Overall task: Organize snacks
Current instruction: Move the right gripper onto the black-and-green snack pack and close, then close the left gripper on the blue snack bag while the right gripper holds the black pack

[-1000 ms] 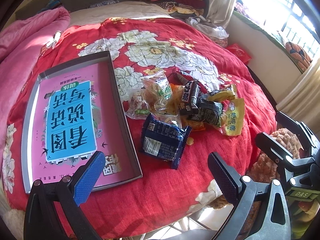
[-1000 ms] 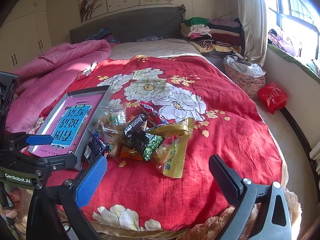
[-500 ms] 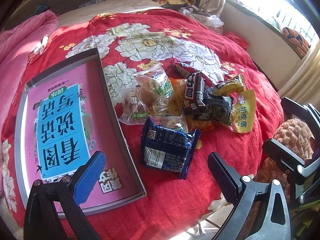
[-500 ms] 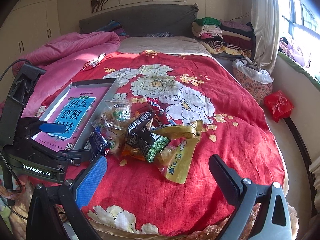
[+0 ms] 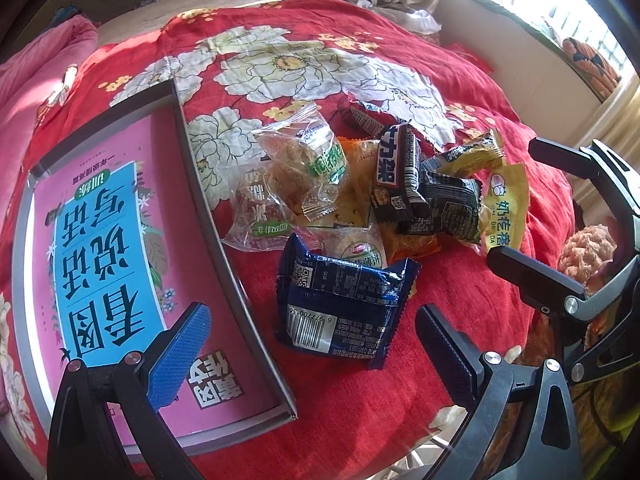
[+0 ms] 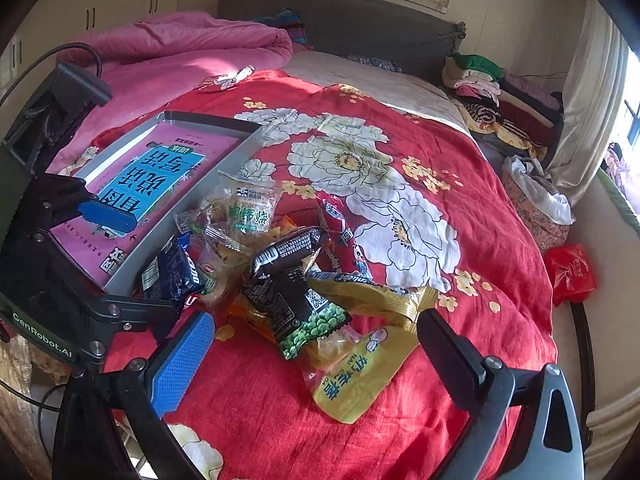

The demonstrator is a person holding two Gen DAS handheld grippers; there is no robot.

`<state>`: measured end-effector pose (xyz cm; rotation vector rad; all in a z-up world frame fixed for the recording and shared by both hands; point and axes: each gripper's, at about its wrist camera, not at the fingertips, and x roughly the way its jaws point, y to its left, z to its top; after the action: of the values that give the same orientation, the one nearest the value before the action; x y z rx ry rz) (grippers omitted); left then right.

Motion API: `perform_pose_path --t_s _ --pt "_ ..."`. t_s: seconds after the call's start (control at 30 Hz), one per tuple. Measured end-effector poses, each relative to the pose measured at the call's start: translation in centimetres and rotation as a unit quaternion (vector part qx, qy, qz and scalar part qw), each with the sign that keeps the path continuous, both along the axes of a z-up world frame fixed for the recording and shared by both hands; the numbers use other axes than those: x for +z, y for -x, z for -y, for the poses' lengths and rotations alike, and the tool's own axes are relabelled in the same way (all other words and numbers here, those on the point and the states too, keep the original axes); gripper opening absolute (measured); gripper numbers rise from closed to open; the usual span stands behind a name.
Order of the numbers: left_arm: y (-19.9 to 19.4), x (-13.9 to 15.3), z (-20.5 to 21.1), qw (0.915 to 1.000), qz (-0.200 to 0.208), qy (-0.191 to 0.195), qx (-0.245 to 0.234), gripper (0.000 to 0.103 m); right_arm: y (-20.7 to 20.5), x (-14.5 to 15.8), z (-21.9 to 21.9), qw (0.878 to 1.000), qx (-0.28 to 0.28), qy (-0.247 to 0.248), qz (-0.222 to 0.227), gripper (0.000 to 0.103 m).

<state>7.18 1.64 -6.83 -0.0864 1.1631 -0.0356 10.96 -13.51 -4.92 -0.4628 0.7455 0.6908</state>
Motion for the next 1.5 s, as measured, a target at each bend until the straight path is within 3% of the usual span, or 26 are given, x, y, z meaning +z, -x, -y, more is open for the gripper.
perform_pose_path --t_s 0.3,0.7,1.17,1.23,1.43,1.5 --pt "-0.5 -1.5 -0.2 0.9999 -0.007 0.012 0.005 0.101 -2.0 -1.2 -0.5 0.999 0.027 -0.009 -0.027 0.102" --pt "-0.5 -1.9 -0.8 0.9991 0.008 0.042 0.005 0.096 -2.8 -3.3 -2.3 0.997 0.067 0.034 -0.022 0.068" --pt "-0.2 -1.7 -1.8 0.9974 0.025 0.064 0.023 0.080 -0.2 -3.9 -3.2 0.992 0.101 0.072 0.038 0.055" --pt "-0.2 -1.6 -2.2 0.9963 0.027 0.074 0.033 0.077 -0.3 -3.9 -3.3 0.991 0.107 0.068 0.030 0.038" --pt "0.1 -1.5 -3.0 0.9945 0.031 0.088 0.047 0.067 -0.7 -3.2 -2.6 0.994 0.104 0.038 0.008 0.034" --pt "0.1 -1.5 -3.1 0.9941 0.032 0.092 0.048 0.067 -0.9 -2.8 -2.1 0.995 0.099 0.020 -0.002 0.026"
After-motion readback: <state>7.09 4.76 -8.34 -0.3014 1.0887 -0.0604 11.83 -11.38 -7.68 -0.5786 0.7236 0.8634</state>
